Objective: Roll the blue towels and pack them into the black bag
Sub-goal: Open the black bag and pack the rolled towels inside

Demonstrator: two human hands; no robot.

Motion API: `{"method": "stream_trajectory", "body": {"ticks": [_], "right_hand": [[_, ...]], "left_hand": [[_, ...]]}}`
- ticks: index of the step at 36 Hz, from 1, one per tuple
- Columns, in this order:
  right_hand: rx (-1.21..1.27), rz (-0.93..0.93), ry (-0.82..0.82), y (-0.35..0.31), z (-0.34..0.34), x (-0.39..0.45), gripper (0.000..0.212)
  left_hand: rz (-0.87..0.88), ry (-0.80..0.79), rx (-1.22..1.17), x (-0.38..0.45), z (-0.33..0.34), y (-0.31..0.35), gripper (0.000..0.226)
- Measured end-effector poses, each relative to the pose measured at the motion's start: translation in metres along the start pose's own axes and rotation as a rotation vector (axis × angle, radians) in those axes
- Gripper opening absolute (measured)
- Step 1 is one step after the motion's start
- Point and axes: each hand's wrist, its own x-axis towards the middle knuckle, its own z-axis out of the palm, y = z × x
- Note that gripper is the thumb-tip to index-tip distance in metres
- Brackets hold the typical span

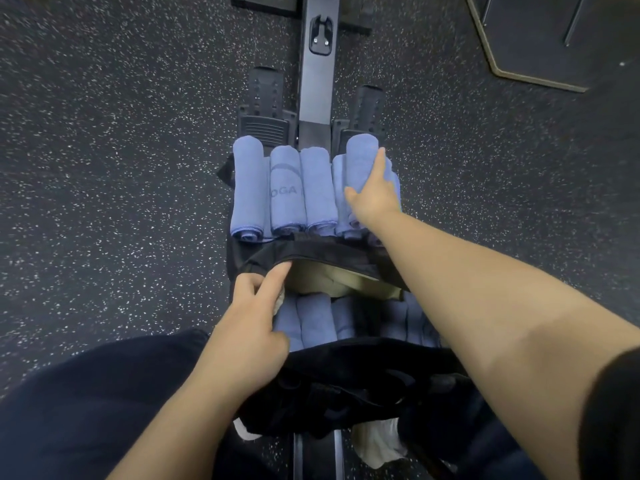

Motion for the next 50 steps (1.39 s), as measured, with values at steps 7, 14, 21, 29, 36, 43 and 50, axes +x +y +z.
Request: {"method": "stream_trajectory", "body": {"ticks": [7,14,21,29,36,43,50], "right_hand": [[0.169,-0.103,0.126,-0.001,-0.023,-0.039,0.084],[0.622,-0.198,0.229,0.004,-0.03,-0.148,0.077],[0.739,-0.19,0.171,0.023,-0.01,-0.214,0.075],[0.725,-0.207,0.072,0.028,0.012,-0.206,0.086],[0.719,-0.21,0.063,0.021,0.022,-0.19,0.09],[0.454,-0.214,-0.059,0.054,0.044,-0.225,0.074],[0.169,-0.067,-0.271,0.064,0.066,-0.23,0.079]], "left_hand": [[-0.002,0.004,0.038,0.002,-0.002,-0.006,0.09],[-0.005,0.033,0.052,0.004,-0.001,-0.003,0.088],[0.013,0.069,0.01,0.003,0.002,0.001,0.086],[0.017,0.03,-0.047,-0.006,-0.002,0.006,0.088],[0.006,0.009,-0.009,-0.013,-0.005,0.0,0.091],[-0.028,0.034,0.051,-0.013,-0.007,-0.001,0.096],[-0.031,0.068,0.057,-0.016,-0.012,-0.005,0.099]]}}
